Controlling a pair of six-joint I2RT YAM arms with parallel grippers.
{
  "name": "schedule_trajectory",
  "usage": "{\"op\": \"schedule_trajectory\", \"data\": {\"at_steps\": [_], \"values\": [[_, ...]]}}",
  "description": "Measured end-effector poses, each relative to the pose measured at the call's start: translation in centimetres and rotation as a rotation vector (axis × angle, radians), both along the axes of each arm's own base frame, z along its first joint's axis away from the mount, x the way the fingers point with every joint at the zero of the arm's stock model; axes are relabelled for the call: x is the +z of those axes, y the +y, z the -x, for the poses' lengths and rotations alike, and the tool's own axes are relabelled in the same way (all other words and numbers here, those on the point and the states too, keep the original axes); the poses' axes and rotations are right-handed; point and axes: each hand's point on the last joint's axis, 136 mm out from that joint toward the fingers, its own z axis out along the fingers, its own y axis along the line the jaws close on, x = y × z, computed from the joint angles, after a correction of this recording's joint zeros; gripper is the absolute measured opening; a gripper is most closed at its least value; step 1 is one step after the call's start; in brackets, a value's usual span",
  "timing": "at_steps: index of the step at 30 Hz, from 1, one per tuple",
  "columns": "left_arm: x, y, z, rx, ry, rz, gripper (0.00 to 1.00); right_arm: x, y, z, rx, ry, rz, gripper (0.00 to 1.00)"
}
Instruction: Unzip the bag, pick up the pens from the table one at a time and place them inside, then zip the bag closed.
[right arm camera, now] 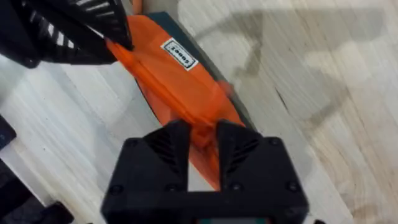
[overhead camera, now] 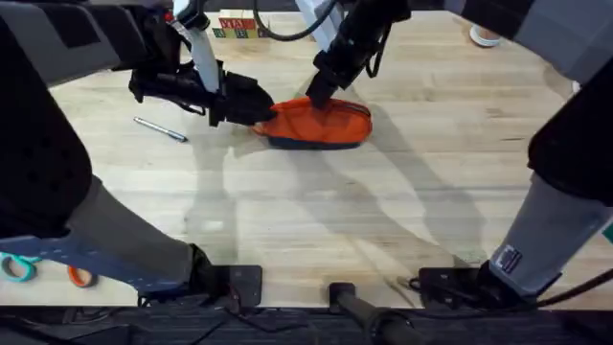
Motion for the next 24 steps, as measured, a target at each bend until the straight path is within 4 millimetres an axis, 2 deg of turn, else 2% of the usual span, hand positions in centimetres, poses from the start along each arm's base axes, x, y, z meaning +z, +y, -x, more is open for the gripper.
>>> {"op": "schedule_trajectory", "data": {"at_steps": [3,5,17,24], "values": [[0.02,-0.02,0.00,0.000,0.000,0.002,0.040,0.00,0.00,-0.01,0.000,0.000,0.000,0.102],[0.04,-0.05,0.00,-0.001,0.000,0.003,0.041,0.00,0.01,-0.01,0.000,-0.001,0.000,0.066],[0.04,-0.05,0.00,-0.001,0.000,0.003,0.040,0.03,0.00,-0.01,0.000,-0.001,0.000,0.044],[0.29,-0.19,-0.04,0.000,-0.003,0.019,0.041,0.85,-0.44,0.64,0.000,0.007,0.009,0.031]]}}
